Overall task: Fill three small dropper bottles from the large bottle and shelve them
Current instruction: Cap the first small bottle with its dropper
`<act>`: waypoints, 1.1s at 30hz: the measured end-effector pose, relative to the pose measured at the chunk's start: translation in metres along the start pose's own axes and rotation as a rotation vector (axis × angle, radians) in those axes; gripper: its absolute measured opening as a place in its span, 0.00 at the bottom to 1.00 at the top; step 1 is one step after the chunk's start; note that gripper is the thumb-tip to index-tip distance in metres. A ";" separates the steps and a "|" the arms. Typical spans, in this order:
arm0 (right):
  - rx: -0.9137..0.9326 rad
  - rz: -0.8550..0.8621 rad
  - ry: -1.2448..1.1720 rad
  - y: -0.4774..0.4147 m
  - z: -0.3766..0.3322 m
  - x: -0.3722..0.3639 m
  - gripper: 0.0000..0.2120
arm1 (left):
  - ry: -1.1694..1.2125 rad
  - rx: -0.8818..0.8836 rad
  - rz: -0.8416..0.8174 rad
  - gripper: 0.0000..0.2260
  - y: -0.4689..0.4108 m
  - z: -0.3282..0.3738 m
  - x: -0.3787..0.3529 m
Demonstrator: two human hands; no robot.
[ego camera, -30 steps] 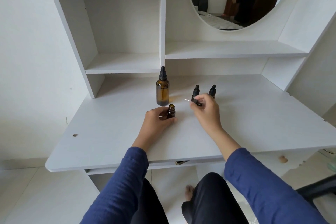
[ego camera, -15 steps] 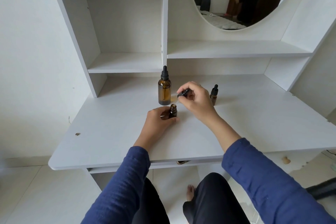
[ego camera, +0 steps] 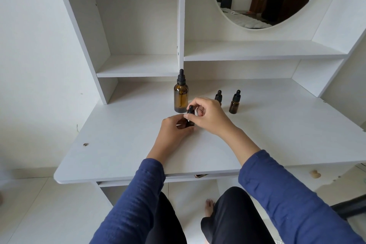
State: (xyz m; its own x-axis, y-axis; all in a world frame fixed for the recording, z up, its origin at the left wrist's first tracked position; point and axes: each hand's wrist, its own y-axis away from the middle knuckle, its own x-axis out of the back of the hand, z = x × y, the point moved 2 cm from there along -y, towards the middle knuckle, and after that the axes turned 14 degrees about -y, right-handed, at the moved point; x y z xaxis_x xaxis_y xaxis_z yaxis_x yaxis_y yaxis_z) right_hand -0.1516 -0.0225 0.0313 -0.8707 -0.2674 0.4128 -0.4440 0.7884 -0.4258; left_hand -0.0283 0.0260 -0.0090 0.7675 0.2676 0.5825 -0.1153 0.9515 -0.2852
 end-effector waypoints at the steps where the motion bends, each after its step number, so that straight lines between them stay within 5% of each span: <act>1: 0.004 0.001 0.017 0.000 0.000 0.000 0.08 | -0.006 0.000 0.005 0.05 0.000 0.000 0.000; 5: 0.000 0.037 0.030 0.005 0.004 -0.001 0.15 | -0.016 0.004 0.008 0.06 0.000 -0.001 -0.001; 10: -0.082 0.128 -0.352 0.019 0.009 -0.003 0.13 | 0.035 0.054 -0.026 0.11 -0.002 -0.004 -0.001; 33: -0.029 0.261 -0.235 0.021 0.010 -0.014 0.10 | -0.062 -0.001 -0.003 0.06 0.000 0.005 0.002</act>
State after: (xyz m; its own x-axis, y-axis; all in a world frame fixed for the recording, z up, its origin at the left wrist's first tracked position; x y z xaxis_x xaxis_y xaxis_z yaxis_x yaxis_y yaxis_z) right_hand -0.1511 -0.0073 0.0085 -0.9804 -0.1724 0.0956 -0.1971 0.8616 -0.4679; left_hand -0.0297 0.0268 -0.0043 0.7271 0.2733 0.6298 -0.1119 0.9523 -0.2840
